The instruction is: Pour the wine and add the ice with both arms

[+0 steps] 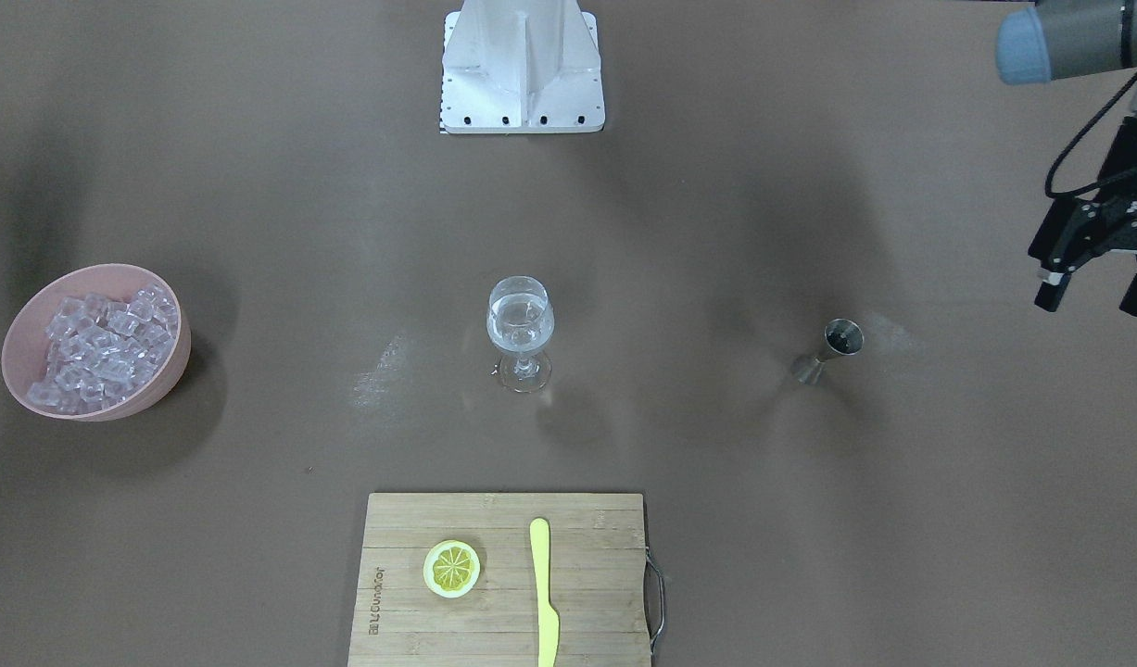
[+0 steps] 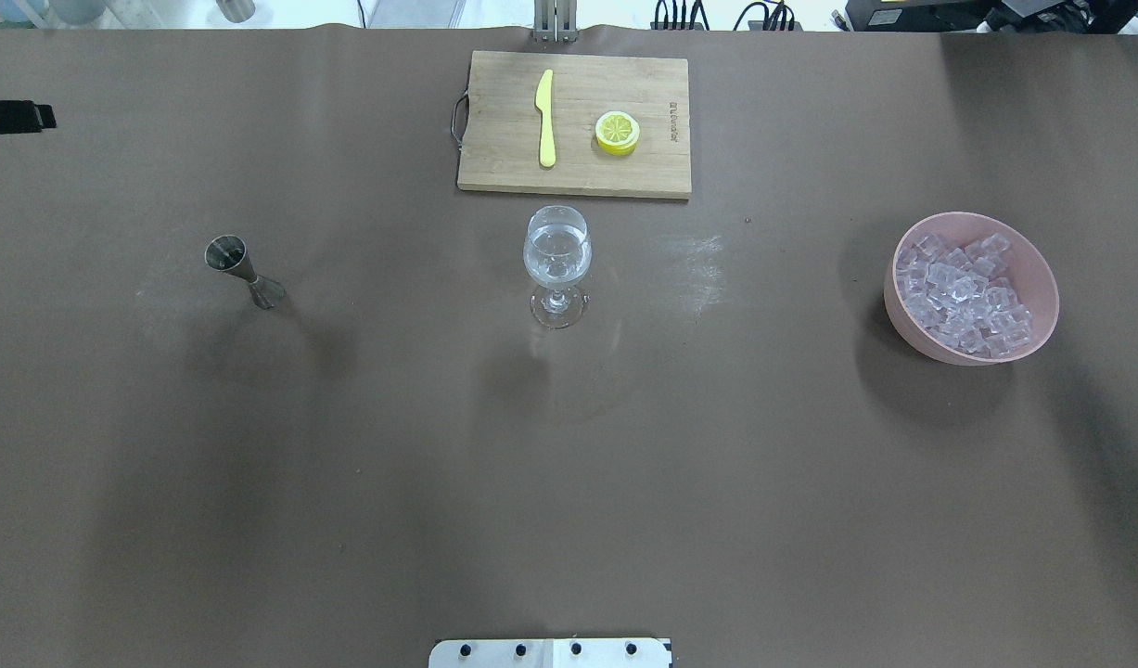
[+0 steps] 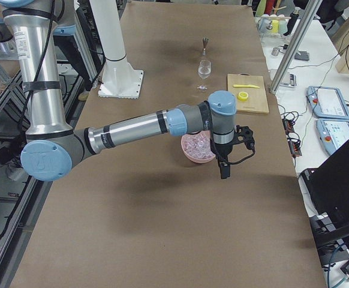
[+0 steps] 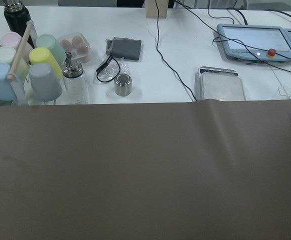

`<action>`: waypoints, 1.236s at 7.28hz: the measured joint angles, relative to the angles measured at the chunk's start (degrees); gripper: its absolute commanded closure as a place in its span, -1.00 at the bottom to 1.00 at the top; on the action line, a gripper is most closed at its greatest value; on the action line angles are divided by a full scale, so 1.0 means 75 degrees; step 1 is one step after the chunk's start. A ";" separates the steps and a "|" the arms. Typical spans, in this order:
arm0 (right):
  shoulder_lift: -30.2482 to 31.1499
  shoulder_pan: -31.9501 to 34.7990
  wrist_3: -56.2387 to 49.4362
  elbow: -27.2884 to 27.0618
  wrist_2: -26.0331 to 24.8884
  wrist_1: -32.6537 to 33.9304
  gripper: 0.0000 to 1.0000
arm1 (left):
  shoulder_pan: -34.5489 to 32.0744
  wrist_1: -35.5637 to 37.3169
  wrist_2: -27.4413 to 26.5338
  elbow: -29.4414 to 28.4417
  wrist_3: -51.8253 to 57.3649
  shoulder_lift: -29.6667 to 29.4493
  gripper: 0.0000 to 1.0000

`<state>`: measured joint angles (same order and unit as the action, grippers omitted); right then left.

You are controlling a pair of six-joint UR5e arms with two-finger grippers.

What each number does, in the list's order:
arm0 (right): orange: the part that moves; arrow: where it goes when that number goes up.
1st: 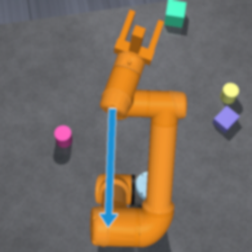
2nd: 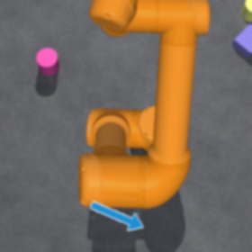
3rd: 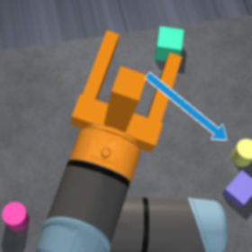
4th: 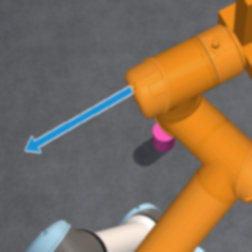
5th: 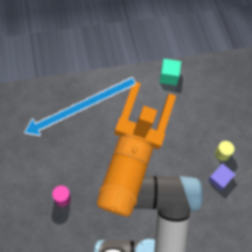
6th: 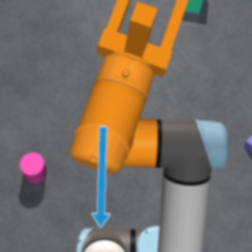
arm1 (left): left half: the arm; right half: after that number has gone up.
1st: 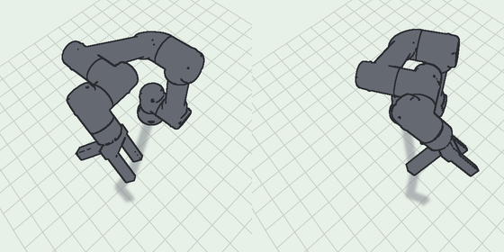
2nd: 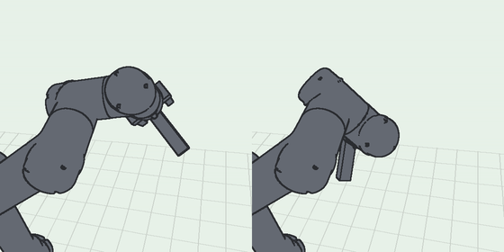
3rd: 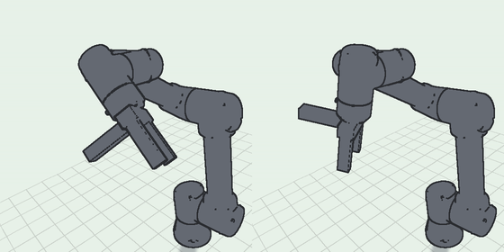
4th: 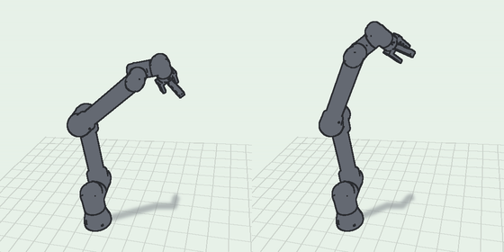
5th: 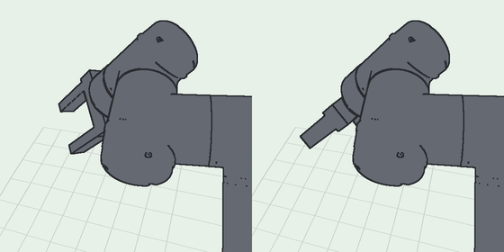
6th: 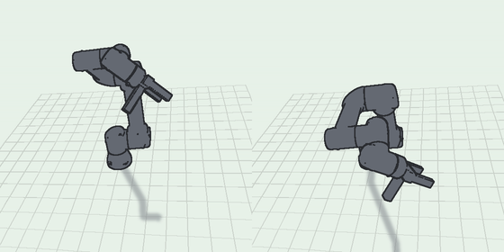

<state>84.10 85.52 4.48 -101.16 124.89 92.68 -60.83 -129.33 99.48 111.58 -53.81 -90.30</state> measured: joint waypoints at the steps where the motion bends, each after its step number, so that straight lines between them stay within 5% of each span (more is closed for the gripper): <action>1: 0.0001 0.0000 0.0001 0.0010 0.0000 0.0003 -1.00 | 0.0730 0.0271 -0.1005 0.0274 -0.0595 0.0026 -0.97; 4: 0.0009 0.0000 0.0001 0.0031 0.0001 0.0016 -1.00 | 0.2470 0.1311 -0.3662 0.0768 -0.2119 -0.0008 -0.96; 9: 0.0013 0.0000 0.0001 0.0035 0.0000 0.0018 -1.00 | 0.3823 0.1604 -0.5621 0.0304 -0.3250 -0.0259 -0.96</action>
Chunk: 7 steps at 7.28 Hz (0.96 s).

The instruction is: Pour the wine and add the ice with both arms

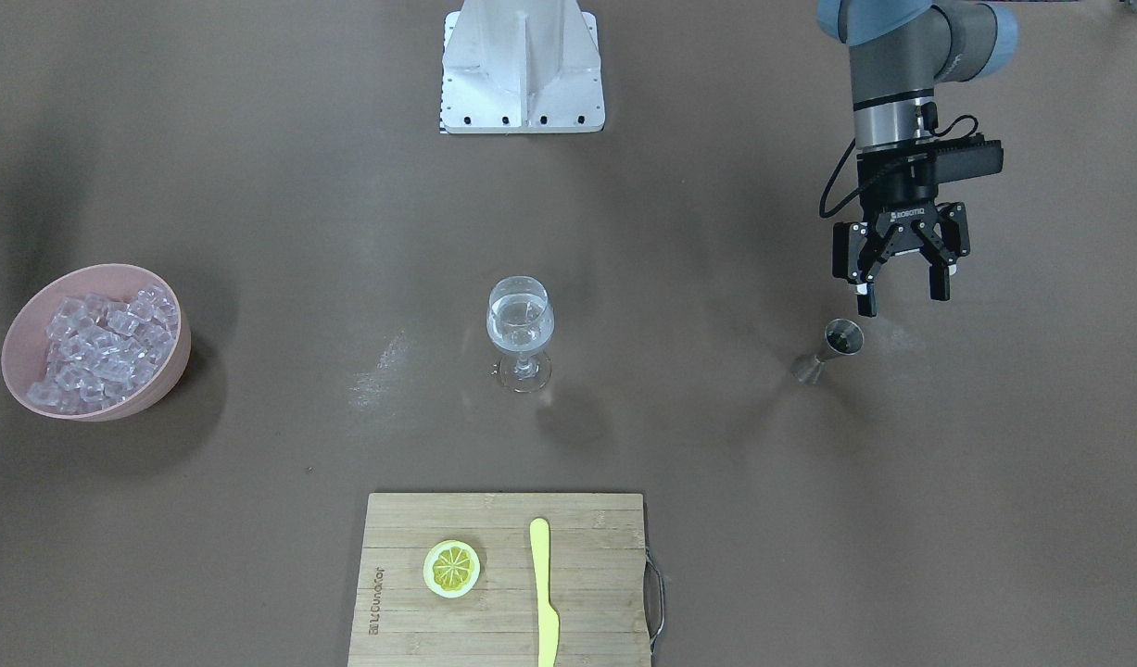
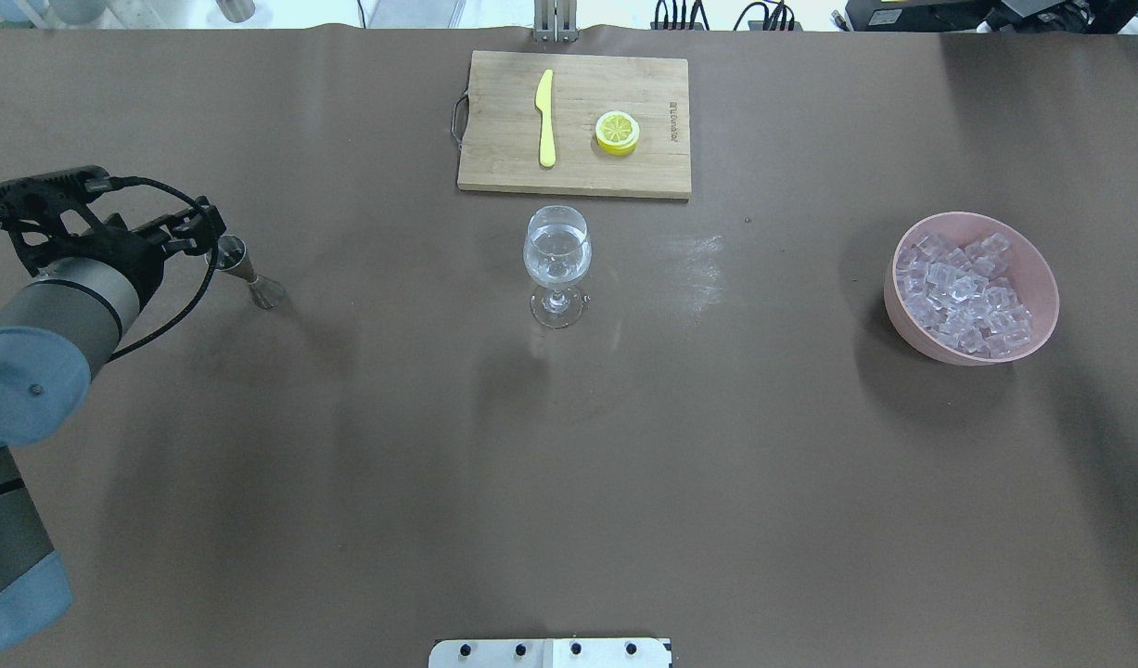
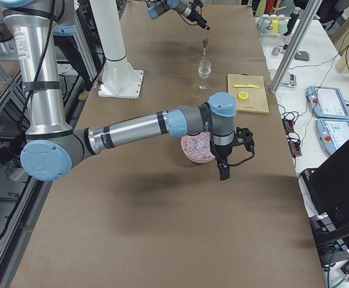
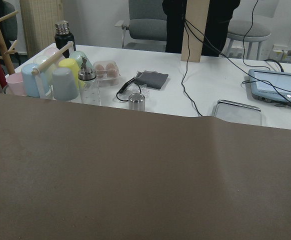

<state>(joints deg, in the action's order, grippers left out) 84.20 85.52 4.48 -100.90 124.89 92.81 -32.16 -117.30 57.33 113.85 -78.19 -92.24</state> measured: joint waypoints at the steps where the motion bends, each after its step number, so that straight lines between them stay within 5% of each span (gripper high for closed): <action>1: 0.0004 0.0000 0.0000 0.0000 0.0000 0.0000 -1.00 | 0.0144 0.0005 -0.0228 -0.0145 -0.0129 -0.0053 -0.96; 7: 0.0050 0.0000 0.0012 -0.0003 0.0011 0.0000 -1.00 | 0.0454 -0.0003 -0.0896 -0.1169 -0.0484 -0.0684 -0.96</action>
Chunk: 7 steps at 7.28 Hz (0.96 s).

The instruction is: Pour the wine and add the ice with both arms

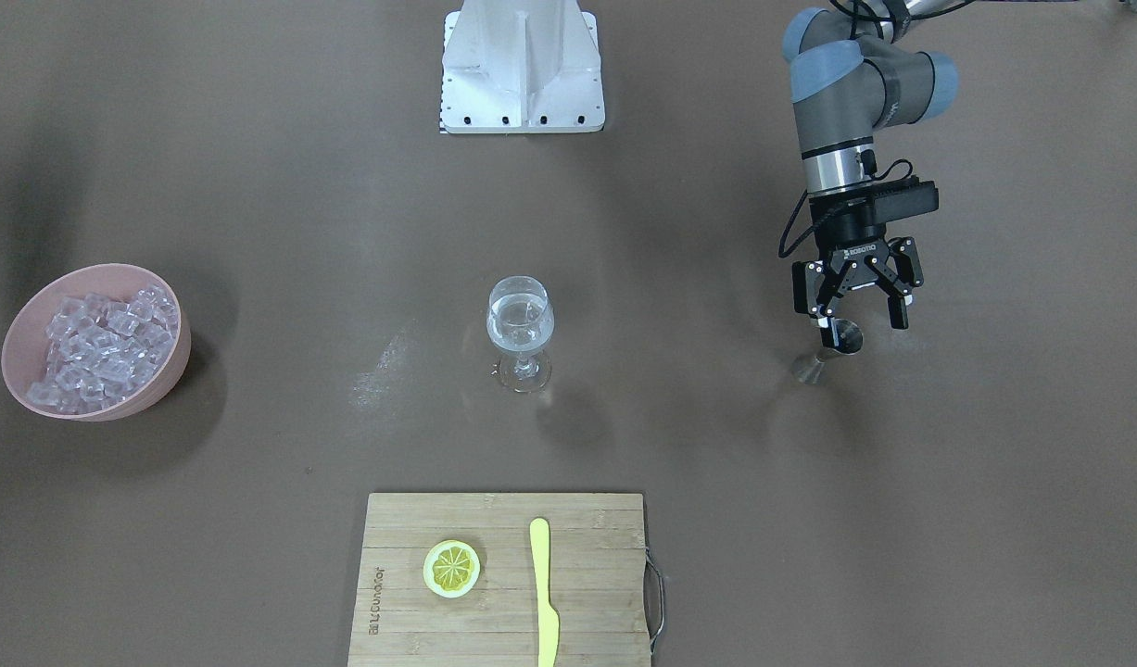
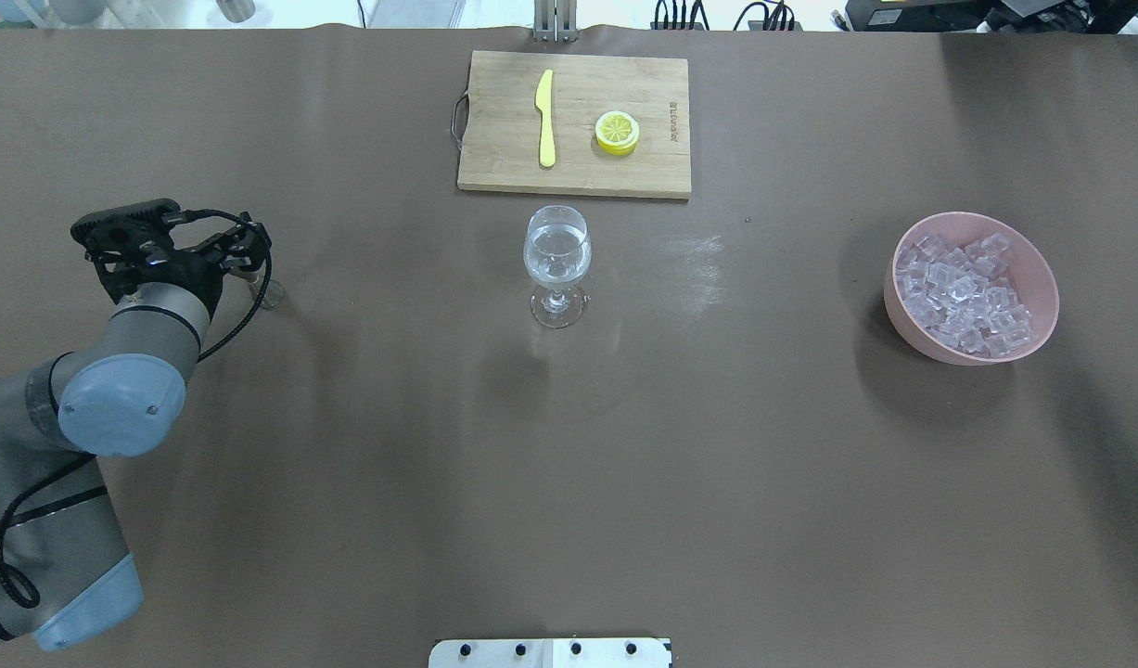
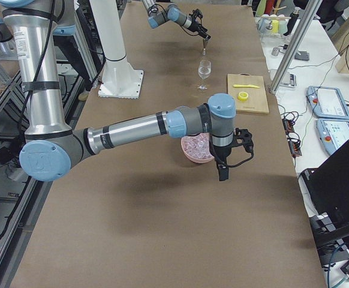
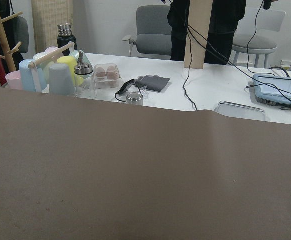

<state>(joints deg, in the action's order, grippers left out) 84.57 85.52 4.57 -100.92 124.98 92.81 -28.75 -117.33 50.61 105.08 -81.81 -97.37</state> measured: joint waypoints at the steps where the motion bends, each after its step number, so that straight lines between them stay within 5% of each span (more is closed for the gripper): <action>1: 0.0005 0.0000 0.0000 0.0002 0.0000 0.0000 -1.00 | 0.0092 -0.0010 -0.0125 -0.0071 -0.0055 -0.0008 -0.96; 7: 0.0009 0.0000 0.0000 0.0013 0.0001 0.0000 -1.00 | 0.0407 -0.0068 -0.0568 -0.0464 -0.0394 -0.0017 -0.96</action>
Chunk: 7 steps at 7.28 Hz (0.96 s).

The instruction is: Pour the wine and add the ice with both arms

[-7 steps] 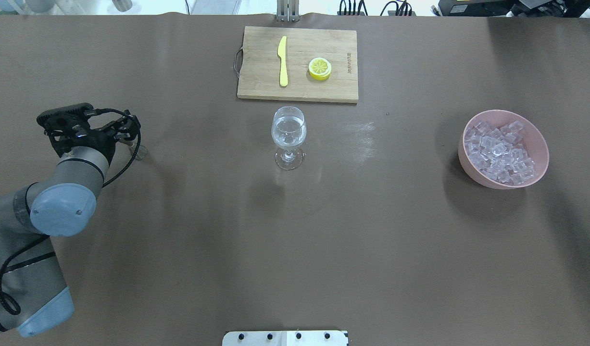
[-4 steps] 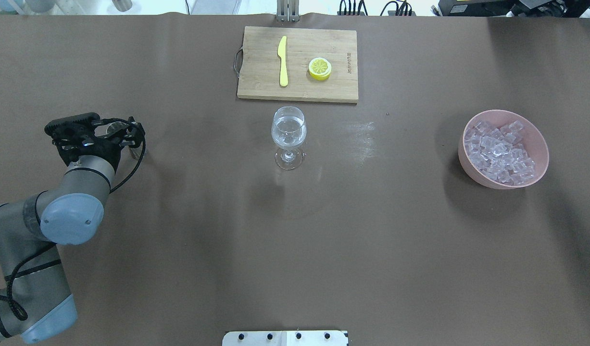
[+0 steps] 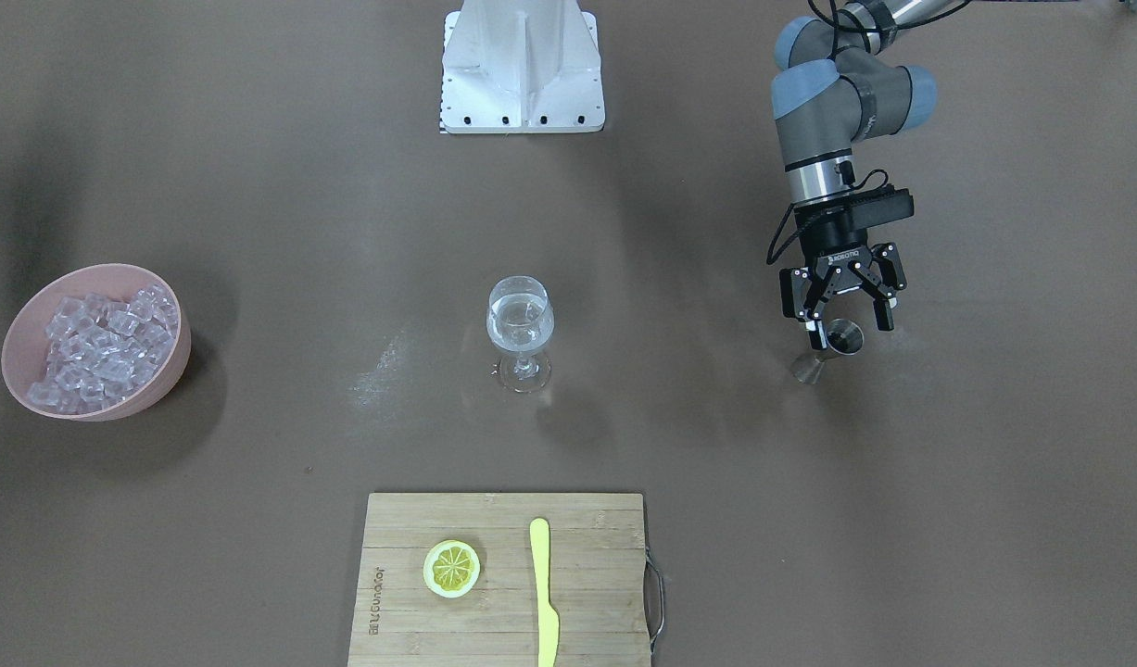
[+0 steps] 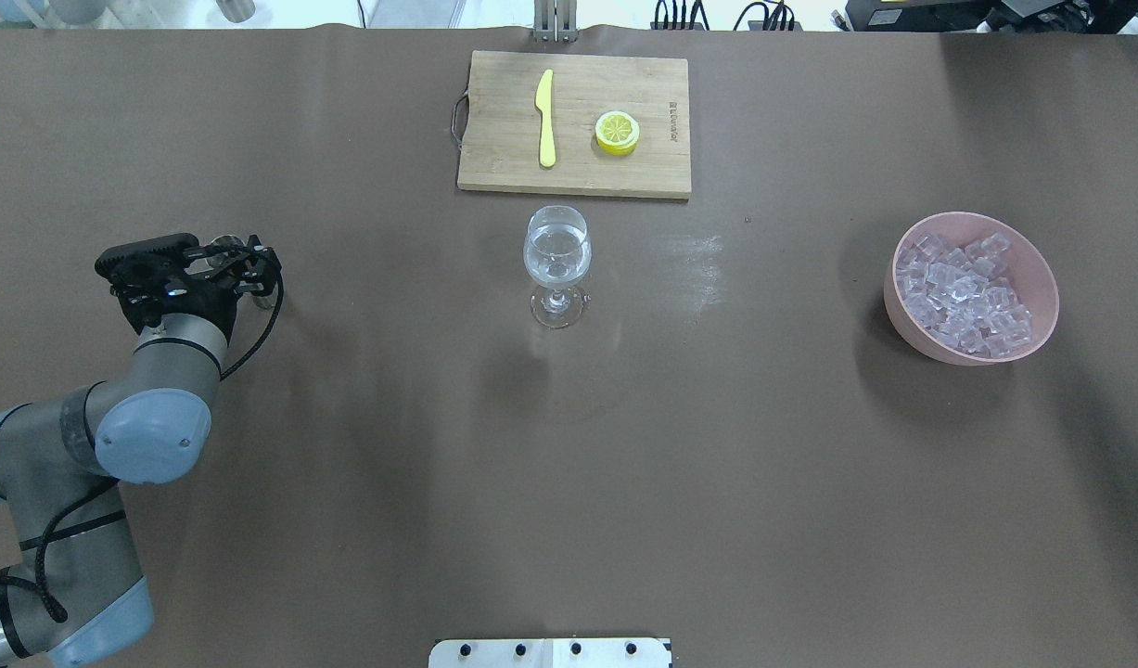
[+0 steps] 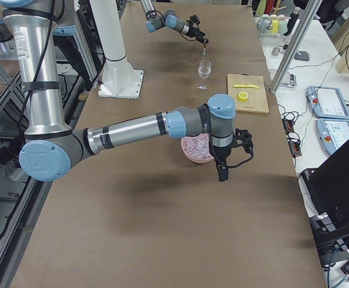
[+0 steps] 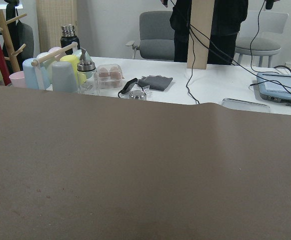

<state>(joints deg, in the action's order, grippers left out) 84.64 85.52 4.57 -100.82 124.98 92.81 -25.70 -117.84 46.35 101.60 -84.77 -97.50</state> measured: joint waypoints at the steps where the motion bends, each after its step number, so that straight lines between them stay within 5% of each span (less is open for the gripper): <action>1: 0.0000 0.0000 0.0000 0.0000 0.0000 0.0000 -1.00 | 0.0025 -0.0002 -0.0040 -0.0072 -0.0030 -0.0024 -0.96; 7: 0.0000 -0.0005 0.0000 0.0001 0.0000 0.0000 -1.00 | 0.0045 -0.0070 -0.0041 -0.0575 -0.0057 -0.0323 -0.96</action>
<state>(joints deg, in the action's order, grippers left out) 84.64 85.48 4.57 -100.81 124.98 92.81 -25.36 -118.36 46.04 97.29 -85.20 -99.92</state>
